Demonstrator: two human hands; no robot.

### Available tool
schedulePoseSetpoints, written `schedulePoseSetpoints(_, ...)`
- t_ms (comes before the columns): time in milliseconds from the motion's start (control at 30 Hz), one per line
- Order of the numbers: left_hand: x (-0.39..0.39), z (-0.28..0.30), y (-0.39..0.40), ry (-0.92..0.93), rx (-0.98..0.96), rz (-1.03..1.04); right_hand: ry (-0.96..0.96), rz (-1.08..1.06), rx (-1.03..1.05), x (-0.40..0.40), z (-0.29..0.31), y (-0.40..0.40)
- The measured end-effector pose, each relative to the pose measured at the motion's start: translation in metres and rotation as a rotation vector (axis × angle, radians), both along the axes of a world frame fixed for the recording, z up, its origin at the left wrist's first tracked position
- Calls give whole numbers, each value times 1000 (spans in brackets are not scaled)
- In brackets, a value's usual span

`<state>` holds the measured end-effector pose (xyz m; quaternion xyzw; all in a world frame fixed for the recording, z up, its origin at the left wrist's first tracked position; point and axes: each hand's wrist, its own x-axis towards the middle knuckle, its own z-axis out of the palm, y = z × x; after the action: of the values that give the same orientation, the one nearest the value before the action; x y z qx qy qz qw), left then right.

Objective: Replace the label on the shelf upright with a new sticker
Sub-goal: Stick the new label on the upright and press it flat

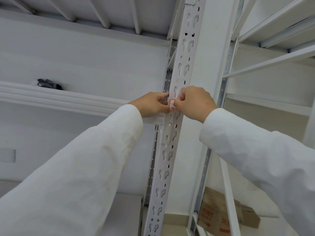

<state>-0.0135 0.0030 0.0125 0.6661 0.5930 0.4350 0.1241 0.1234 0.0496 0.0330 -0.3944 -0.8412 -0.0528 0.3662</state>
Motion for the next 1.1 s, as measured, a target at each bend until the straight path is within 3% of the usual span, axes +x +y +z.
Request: schedulePoseSetpoints(1100, 0, 0, 3, 38, 18, 41, 22, 28, -8, 1, 2, 1)
